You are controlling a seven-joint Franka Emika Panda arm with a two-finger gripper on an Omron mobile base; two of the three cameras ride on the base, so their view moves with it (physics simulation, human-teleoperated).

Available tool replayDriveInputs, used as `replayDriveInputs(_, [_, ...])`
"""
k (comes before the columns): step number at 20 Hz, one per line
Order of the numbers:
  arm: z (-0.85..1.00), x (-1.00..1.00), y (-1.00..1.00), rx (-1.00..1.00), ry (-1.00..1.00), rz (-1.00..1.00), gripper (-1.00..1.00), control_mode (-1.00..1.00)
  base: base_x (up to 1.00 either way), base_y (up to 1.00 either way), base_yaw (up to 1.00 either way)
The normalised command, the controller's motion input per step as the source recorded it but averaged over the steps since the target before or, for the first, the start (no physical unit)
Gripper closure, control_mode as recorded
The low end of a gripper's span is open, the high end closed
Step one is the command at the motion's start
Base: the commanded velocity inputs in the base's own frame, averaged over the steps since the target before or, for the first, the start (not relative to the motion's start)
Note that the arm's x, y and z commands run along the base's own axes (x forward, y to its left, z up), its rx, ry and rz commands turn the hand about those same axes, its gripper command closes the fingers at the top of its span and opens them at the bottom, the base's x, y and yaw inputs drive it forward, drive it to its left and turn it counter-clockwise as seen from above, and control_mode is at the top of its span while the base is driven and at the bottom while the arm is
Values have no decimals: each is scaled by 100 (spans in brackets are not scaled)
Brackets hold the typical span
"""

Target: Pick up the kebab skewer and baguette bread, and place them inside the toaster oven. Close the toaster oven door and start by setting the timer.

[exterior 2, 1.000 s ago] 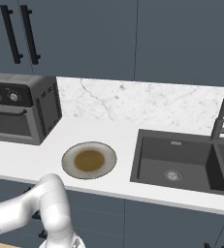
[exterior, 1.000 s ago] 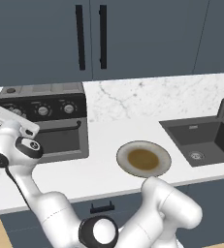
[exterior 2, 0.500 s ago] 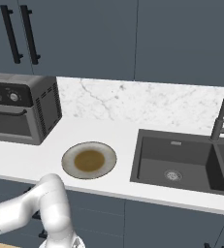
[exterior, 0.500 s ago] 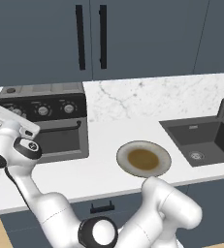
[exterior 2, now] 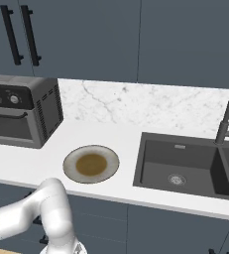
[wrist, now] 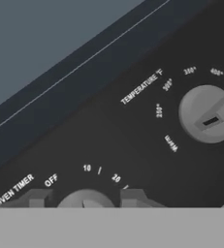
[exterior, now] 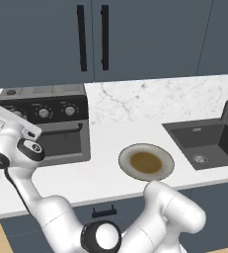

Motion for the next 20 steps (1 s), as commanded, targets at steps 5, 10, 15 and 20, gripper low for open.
replayDriveInputs(5, [0,-42,27,74,0,-24,100,-100,0,0,0])
replayDriveInputs(10, [-2,-69,38,69,-1,-18,100,-100,0,0,0])
replayDriveInputs(15, [-14,-71,46,63,0,-15,100,-100,0,0,0])
replayDriveInputs(20, [-11,-27,38,64,-2,-15,100,-100,0,0,0])
